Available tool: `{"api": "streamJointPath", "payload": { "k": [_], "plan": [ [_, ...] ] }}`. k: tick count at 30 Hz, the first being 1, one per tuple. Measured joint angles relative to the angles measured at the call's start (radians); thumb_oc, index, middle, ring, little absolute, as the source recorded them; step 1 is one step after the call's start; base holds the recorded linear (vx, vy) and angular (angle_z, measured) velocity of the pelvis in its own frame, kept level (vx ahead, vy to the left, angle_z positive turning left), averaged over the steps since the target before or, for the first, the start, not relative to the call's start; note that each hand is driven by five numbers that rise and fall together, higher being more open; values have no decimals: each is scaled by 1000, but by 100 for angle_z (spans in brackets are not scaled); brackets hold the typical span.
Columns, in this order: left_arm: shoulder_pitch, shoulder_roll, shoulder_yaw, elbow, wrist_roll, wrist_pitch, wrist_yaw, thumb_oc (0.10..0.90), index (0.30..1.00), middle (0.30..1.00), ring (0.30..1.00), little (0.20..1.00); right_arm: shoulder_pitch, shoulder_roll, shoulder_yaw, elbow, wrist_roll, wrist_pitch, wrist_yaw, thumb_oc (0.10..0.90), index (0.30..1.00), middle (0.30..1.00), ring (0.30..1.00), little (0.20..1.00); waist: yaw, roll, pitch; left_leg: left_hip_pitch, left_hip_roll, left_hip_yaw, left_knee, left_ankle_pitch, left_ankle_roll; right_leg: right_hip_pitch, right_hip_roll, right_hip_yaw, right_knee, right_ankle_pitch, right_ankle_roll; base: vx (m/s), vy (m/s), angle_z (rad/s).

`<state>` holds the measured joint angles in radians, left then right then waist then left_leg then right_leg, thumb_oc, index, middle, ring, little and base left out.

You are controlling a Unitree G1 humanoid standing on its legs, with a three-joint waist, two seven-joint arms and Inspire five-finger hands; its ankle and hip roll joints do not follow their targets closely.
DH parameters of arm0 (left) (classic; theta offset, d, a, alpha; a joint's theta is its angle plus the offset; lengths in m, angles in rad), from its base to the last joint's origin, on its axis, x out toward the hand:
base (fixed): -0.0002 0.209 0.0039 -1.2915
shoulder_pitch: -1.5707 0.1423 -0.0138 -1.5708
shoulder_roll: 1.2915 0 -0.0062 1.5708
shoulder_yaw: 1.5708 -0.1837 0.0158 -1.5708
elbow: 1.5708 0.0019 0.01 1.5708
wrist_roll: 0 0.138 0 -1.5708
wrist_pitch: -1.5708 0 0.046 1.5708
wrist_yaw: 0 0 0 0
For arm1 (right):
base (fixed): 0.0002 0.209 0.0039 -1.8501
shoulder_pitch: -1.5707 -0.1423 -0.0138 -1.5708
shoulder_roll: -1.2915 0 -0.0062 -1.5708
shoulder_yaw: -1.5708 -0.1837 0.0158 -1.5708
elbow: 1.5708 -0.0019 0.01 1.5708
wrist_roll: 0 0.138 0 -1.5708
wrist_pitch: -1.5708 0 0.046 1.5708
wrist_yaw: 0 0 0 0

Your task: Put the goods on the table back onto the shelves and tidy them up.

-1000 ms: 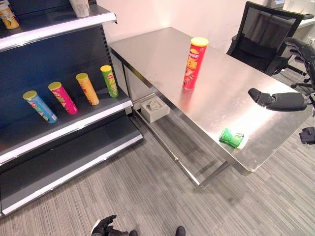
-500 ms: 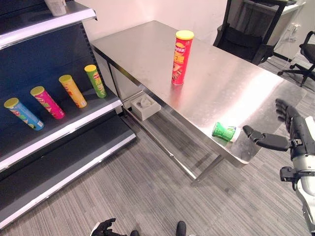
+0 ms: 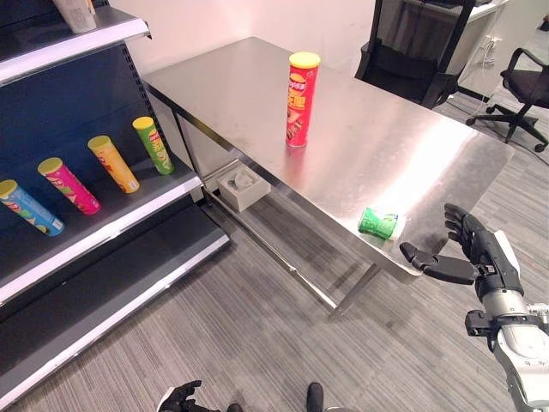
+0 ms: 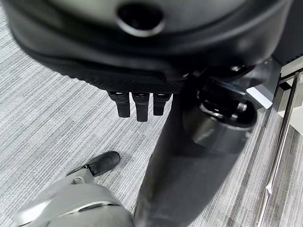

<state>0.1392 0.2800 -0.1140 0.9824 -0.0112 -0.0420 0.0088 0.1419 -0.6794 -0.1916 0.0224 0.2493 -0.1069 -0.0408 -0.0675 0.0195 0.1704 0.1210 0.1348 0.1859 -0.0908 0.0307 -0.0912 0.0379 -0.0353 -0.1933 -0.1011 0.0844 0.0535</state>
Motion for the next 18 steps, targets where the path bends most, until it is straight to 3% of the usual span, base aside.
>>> {"api": "streamJointPath", "payload": {
  "k": [18],
  "plan": [
    [3, 1, 0, 0, 14, 0, -2, 800, 900, 900, 900, 900, -30, -2, 32, 16, -56, 17, 14, 800, 900, 900, 900, 900, 9, 0, 0, 10, 1, -11, 0, 0, 0, 18, -2, -20, 0, 0, 0, 2, -12, 2]
  ]
}}
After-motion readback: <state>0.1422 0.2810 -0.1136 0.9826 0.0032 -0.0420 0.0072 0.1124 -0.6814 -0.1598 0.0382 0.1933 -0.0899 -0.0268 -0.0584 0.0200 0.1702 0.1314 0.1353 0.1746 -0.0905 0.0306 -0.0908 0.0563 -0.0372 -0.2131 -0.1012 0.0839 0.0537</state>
